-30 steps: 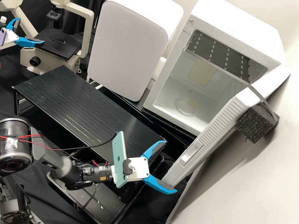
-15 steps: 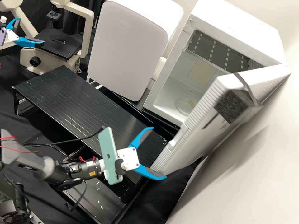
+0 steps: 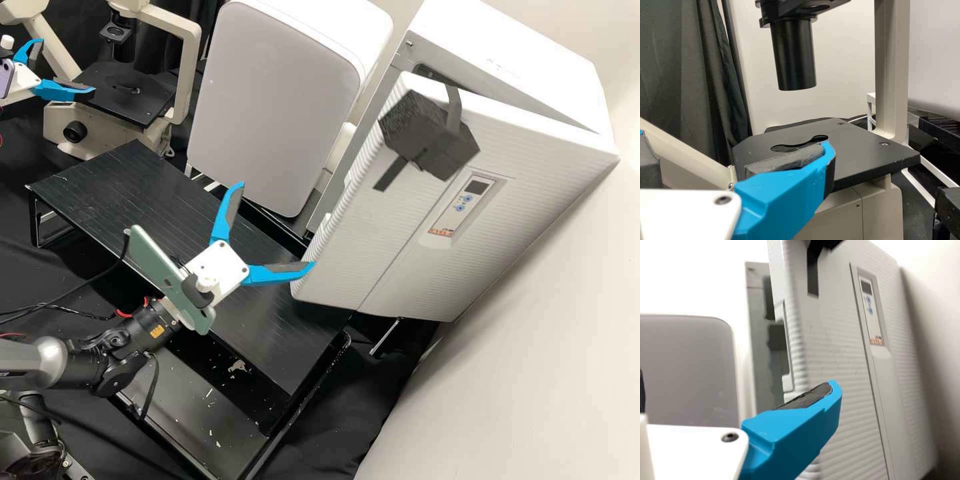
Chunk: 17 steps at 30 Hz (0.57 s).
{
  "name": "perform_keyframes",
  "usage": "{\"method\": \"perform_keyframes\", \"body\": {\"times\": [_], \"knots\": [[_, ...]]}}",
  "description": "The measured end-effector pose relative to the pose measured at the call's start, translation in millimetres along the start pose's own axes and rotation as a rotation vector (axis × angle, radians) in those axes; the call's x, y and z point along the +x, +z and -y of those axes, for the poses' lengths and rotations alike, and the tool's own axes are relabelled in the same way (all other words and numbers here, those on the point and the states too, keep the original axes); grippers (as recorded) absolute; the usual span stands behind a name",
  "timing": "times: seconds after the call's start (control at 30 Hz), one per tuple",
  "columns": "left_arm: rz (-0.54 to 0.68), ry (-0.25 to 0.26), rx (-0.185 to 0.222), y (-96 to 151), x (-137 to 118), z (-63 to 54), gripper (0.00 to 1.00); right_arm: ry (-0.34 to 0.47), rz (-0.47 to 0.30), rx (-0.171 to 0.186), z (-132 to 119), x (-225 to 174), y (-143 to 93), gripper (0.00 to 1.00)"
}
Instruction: Close the incubator door
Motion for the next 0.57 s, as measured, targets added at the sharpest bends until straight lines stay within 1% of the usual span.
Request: {"method": "perform_keyframes", "body": {"times": [0.07,0.2,0.27,0.3,0.37,0.4,0.47,0.53,0.57], "knots": [[0.0,0.0,0.0,0,0,0.0,1.0,-0.019,-0.023,-0.003,4,-1,-5,1.0],[0.0,0.0,0.0,0,0,0.0,1.0,-0.031,-0.036,-0.071,17,-3,-11,1.0],[0.0,0.0,0.0,0,0,0.0,1.0,-0.015,-0.008,-0.098,24,-4,-12,1.0],[0.0,0.0,0.0,0,0,0.0,1.0,-0.016,0.005,-0.104,26,-4,-11,1.0],[0.0,0.0,0.0,0,0,0.0,1.0,-0.041,0.019,-0.098,32,-4,-9,1.0],[0.0,0.0,0.0,0,0,0.0,1.0,-0.052,0.03,-0.088,34,-3,-6,1.0],[0.0,0.0,0.0,0,0,0.0,1.0,-0.074,0.046,-0.059,38,-2,-2,1.0],[0.0,0.0,0.0,0,0,0.0,1.0,-0.094,0.063,-0.018,42,-1,3,1.0],[0.0,0.0,0.0,0,0,0.0,1.0,-0.099,0.068,-0.006,42,-1,4,1.0]]}}
